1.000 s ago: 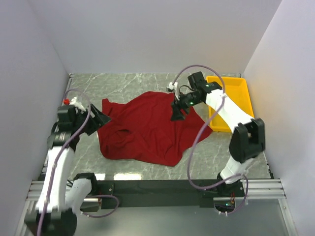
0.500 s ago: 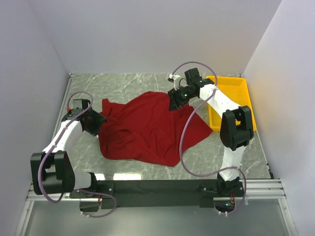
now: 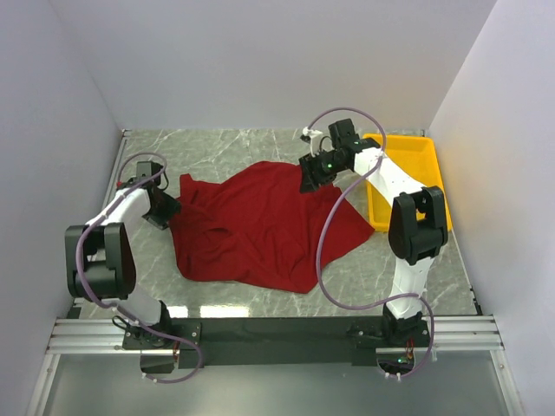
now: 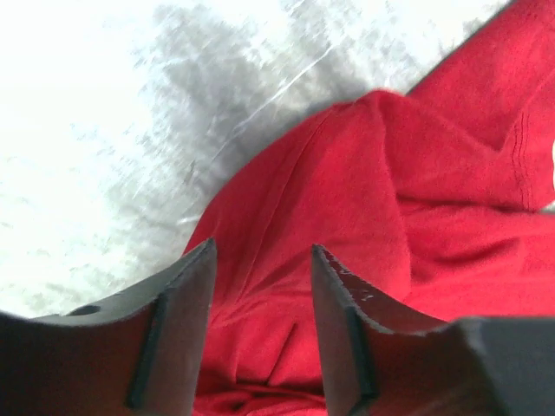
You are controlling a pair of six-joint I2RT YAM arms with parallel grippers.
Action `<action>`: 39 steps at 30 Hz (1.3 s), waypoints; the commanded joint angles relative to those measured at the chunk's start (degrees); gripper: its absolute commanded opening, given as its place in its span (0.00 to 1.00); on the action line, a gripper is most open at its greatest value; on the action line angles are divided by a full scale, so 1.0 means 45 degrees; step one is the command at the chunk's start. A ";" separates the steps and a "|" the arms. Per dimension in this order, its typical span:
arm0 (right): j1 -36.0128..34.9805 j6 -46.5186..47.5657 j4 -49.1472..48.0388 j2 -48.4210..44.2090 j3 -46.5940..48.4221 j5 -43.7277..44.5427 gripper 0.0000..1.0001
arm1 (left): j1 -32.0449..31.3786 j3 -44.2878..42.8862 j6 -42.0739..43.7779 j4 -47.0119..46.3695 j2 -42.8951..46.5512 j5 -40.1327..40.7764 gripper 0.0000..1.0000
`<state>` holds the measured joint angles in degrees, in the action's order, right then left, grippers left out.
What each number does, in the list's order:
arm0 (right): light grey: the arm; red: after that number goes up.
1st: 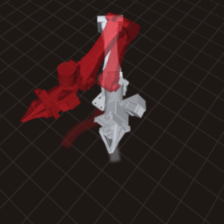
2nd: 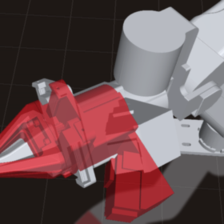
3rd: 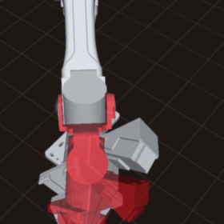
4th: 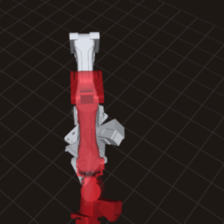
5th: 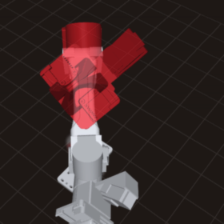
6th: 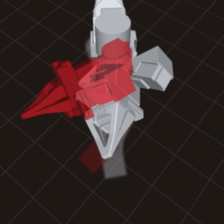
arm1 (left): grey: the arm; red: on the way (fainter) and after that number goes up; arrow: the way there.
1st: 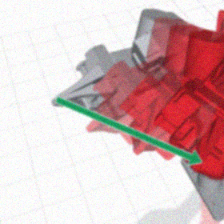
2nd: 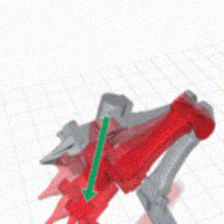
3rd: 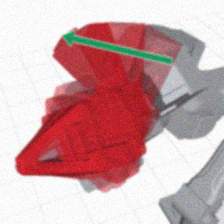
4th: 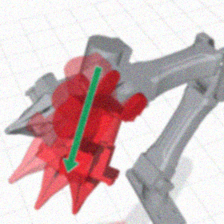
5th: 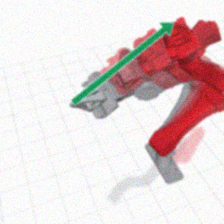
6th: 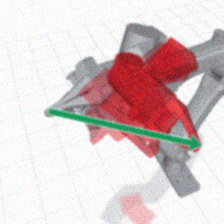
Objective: Fold and stack the t-shirts
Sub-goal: Flatten the tshirt out
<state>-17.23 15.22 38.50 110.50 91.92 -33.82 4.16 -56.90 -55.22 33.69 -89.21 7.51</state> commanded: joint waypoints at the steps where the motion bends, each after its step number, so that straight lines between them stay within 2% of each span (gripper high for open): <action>1: 0.0275 -0.0219 -0.0372 0.0015 0.0296 0.0094 0.61 | -0.0007 -0.0616 0.0552 0.0189 -0.0370 0.0305 0.51; 6: 0.0489 -0.0297 -0.0314 0.0151 0.0549 0.0328 0.61 | 0.0012 -0.0285 0.0884 -0.0376 -0.0703 -0.0339 0.48; 8: 0.0490 -0.0316 -0.0313 0.0210 0.0666 0.0465 0.61 | 0.0012 -0.0148 0.1079 -0.0631 -0.0897 -0.0594 0.42; 11: 0.0549 -0.0549 -0.0294 0.0599 0.1192 0.0952 0.62 | 0.0012 -0.0108 0.1391 -0.1080 -0.1170 -0.0906 0.18; 12: 0.0568 -0.0744 -0.0255 0.0698 0.1388 0.1553 0.62 | 0.0032 -0.0128 0.1489 -0.1120 -0.1191 -0.0965 0.01; 18: 0.0919 -0.2501 -0.0099 0.1946 0.3223 0.3198 0.62 | 0.0440 0.0398 0.2680 -0.0964 0.0153 -0.1472 0.01; 20: 0.1094 -0.3358 0.0075 0.2454 0.3945 0.3473 0.62 | 0.0948 0.0749 0.3166 -0.0944 0.1068 -0.1648 0.01; 24: 0.1154 -0.4534 0.0330 0.4348 0.6112 0.3708 0.64 | 0.2254 0.1608 0.3755 -0.0983 0.2050 -0.3304 0.01; 26: 0.1154 -0.5059 0.0525 0.5283 0.7126 0.3630 0.64 | 0.2492 0.1649 0.4028 -0.0983 0.2070 -0.3834 0.01; 30: 0.1154 -0.6018 0.0193 0.5951 0.7384 0.4000 0.65 | 0.2629 0.1261 0.4166 -0.0906 0.1583 -0.4908 0.01; 39: 0.1174 -0.7679 0.0370 0.7280 0.8147 0.4450 0.63 | 0.2746 0.0264 0.4361 -0.0067 0.1113 -0.4833 0.01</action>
<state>-11.75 -15.57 40.36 142.12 124.99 -15.38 16.01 -52.29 -37.60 31.88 -84.82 -13.19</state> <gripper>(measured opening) 0.637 0.018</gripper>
